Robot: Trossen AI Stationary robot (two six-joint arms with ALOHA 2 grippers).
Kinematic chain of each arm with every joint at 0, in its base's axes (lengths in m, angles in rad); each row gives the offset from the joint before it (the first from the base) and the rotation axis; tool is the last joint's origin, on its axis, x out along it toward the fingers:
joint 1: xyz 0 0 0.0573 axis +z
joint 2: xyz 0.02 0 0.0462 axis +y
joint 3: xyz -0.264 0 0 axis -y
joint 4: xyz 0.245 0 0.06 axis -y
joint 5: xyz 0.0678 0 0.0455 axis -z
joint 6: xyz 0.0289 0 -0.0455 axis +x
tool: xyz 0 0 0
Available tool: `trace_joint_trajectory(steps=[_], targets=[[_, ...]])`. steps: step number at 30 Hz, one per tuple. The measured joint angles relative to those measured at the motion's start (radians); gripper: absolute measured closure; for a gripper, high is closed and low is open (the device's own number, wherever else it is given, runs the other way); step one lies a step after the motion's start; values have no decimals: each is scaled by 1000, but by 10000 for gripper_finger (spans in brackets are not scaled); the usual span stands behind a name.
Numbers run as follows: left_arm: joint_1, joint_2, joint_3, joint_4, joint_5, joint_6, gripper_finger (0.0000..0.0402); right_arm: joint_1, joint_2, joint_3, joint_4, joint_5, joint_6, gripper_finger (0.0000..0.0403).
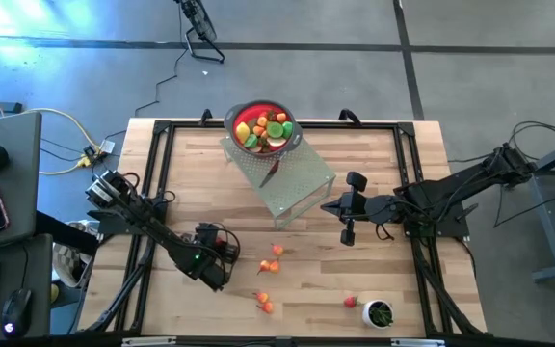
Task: Pick & Place Fruit
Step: Put the strawberry into the red strainer on the shelf
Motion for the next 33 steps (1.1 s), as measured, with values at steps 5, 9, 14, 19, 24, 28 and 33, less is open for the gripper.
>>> trace_joint_trajectory(steps=[5, 9, 14, 19, 24, 28, 33], targets=[[0, 0, 0, -6, 0, -9, 244, 0, 0, 0, 0, 0, 0, 401], [0, 0, 0, -3, -1, -11, 256, 0, 0, 0, 0, 0, 0, 401], [0, 1, 0, -2, -1, -11, 253, 0, 0, 0, 0, 0, 0, 401], [0, 1, 0, -2, -1, -11, 252, 0, 0, 0, 0, 0, 0, 401], [2, -29, 0, -29, 39, -17, 252, 0, 0, 0, 0, 0, 0, 400], [0, -90, 0, -69, 49, 25, 252, 0, 0, 0, 0, 0, 0, 400], [1, -164, 0, -90, 44, 131, 252, 0, 0, 0, 0, 0, 0, 400]])
